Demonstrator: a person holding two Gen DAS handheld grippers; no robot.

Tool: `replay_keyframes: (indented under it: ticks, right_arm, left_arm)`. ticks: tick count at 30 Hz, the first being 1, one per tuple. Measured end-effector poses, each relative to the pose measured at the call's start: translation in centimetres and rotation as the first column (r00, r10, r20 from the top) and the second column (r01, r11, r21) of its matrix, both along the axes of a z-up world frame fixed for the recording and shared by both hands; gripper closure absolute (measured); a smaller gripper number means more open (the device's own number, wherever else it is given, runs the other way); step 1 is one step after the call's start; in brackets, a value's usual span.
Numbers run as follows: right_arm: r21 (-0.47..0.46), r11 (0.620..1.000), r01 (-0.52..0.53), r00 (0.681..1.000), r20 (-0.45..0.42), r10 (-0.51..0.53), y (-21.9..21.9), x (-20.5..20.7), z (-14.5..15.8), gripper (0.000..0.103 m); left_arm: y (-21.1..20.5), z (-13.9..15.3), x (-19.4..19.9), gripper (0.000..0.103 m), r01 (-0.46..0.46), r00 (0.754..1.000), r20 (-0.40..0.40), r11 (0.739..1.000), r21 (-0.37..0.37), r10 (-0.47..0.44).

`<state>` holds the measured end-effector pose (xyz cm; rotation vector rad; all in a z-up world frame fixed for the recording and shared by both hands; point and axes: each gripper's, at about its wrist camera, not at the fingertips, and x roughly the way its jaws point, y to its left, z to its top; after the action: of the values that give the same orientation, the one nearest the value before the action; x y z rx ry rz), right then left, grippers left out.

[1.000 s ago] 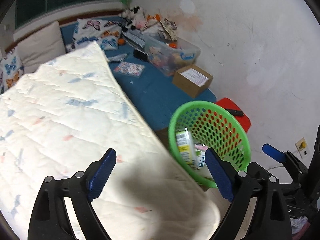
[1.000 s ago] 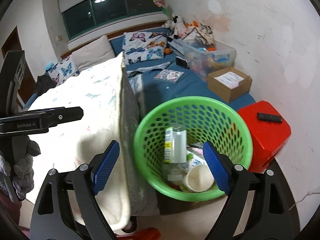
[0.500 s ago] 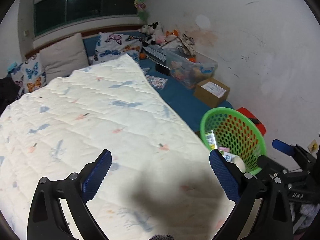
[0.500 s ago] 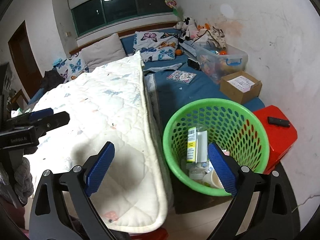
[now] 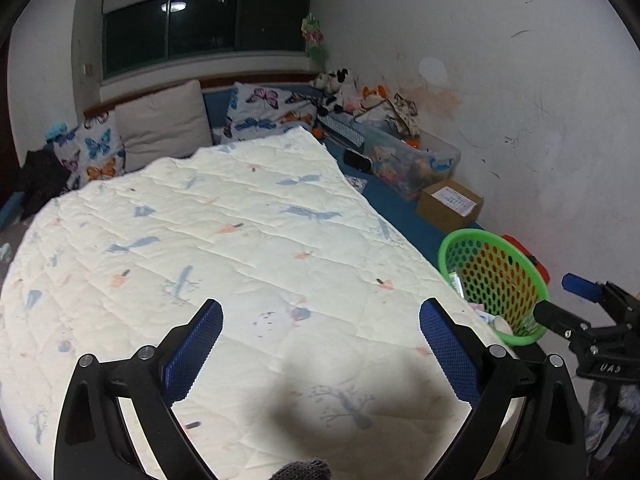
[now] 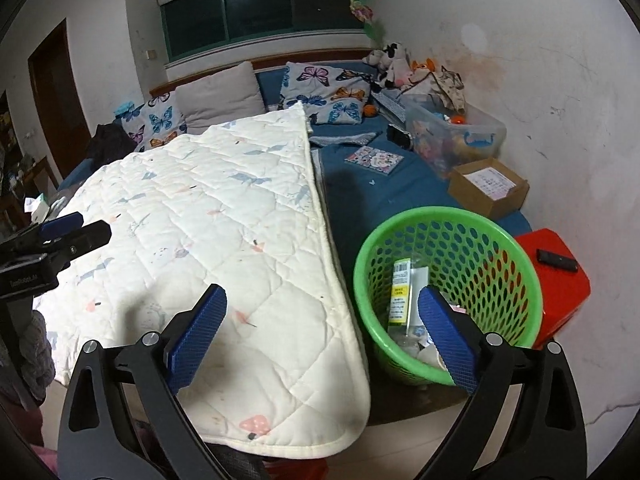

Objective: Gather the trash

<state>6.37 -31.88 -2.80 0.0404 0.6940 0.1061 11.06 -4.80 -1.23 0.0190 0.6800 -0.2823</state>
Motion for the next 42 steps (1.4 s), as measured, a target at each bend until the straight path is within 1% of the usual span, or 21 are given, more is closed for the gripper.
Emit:
replay_keyframes:
  ticks: [11, 23, 42]
  right_arm:
    - [0.029, 0.999, -0.016, 1.000, 0.011, 0.016, 0.8, -0.5, 0.3, 0.007]
    - [0.030, 0.999, -0.036, 0.999, 0.022, 0.035, 1.5, -0.9, 0.7, 0.006]
    - [0.034, 0.998, -0.061, 0.998, 0.031, 0.060, 2.3, -0.8, 0.9, 0.006]
  left_arm:
    - [1.1, -0.2, -1.9, 0.007, -0.011, 1.000, 0.013, 1.000, 0.003, 0.011]
    - [1.8, -0.5, -2.4, 0.007, -0.030, 1.000, 0.002, 0.999, -0.010, 0.030]
    - [2.6, -0.4, -3.0, 0.007, -0.059, 0.998, 0.027, 0.998, -0.013, 0.059]
